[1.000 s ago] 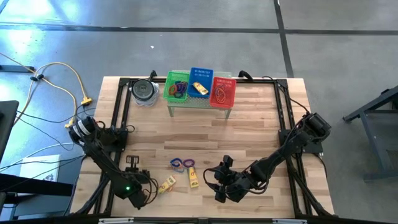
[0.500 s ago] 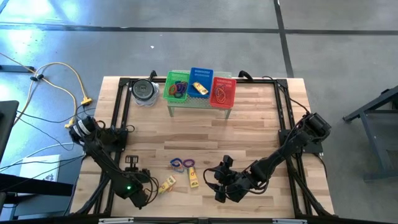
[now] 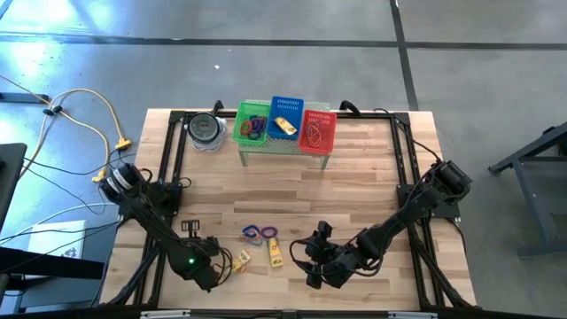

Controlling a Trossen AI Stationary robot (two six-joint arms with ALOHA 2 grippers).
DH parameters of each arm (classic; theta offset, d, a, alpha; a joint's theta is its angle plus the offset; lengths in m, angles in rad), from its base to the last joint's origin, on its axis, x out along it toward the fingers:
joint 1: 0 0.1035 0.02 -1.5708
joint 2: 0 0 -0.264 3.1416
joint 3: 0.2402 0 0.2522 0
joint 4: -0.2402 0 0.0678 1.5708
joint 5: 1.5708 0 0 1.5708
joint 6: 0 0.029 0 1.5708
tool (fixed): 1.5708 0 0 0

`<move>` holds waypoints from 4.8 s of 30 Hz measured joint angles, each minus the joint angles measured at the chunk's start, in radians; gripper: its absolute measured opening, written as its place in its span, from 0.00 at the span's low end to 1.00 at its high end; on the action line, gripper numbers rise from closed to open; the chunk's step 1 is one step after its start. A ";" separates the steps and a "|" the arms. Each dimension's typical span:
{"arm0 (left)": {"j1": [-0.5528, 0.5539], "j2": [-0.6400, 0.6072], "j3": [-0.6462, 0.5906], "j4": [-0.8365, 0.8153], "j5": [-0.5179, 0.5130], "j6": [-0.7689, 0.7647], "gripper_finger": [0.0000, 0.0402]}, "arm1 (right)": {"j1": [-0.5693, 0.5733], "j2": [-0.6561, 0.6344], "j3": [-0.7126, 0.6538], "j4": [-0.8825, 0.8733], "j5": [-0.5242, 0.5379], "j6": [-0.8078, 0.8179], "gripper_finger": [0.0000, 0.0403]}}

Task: Pick & Place Office Desk Supplies
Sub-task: Put the orange rubber band into the red bin on the shelf

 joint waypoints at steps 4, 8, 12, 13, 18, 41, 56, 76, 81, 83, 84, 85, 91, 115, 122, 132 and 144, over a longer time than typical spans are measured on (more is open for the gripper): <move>-0.019 -0.047 0.001 0.003 -0.013 0.024 0.00 | 0.000 0.000 0.000 0.000 -0.001 0.000 0.62; -0.032 -0.157 0.001 0.003 -0.011 0.019 0.00 | 0.000 0.000 0.000 0.000 -0.001 0.000 0.62; -0.033 -0.312 0.001 0.017 -0.090 -0.044 0.00 | -0.001 0.000 0.000 0.000 -0.001 0.000 0.62; -0.033 -0.347 0.001 0.024 -0.134 -0.063 0.00 | -0.001 0.000 0.000 0.000 0.000 0.000 0.62; -0.033 -0.446 0.001 0.026 -0.319 -0.129 0.00 | -0.001 0.000 0.000 0.000 0.000 0.000 0.62; -0.096 -0.404 -0.002 0.121 -0.410 -0.124 0.41 | -0.001 0.000 0.000 0.001 -0.003 0.005 0.62; -0.124 -0.404 -0.149 0.324 -0.446 -0.227 0.41 | 0.023 0.000 0.000 0.012 -0.006 0.004 0.62; -0.119 -0.366 -0.199 0.264 -0.280 -0.546 0.41 | 0.018 0.000 0.000 0.017 0.001 -0.013 0.62; -0.108 -0.328 -0.199 0.228 -0.168 -0.678 0.41 | 0.018 0.000 0.000 0.017 0.001 -0.008 0.62; -0.096 -0.321 -0.199 0.228 -0.144 -0.723 0.41 | 0.018 0.000 0.000 0.018 0.000 -0.008 0.62; -0.090 -0.320 -0.199 0.226 -0.134 -0.741 0.41 | 0.018 0.000 0.000 0.018 0.000 -0.008 0.62; -0.083 -0.320 -0.199 0.226 -0.130 -0.754 0.41 | 0.018 0.000 0.000 0.019 0.001 -0.008 0.62; -0.048 -0.320 -0.199 0.226 -0.093 -0.802 0.41 | 0.018 0.000 0.000 0.024 0.001 -0.015 0.62; 0.002 -0.203 -0.206 0.236 0.026 -0.652 0.41 | 0.018 0.000 0.000 0.024 0.001 -0.015 0.62; 0.003 -0.209 -0.269 0.312 0.072 -0.651 0.41 | 0.018 0.000 0.000 0.023 0.001 -0.015 0.62; 0.015 -0.210 -0.361 0.393 0.123 -0.662 0.39 | 0.018 0.000 0.000 0.023 0.001 -0.015 0.62; 0.002 -0.210 -0.377 0.437 0.071 -0.705 0.05 | 0.018 0.001 0.000 0.023 0.000 -0.015 0.62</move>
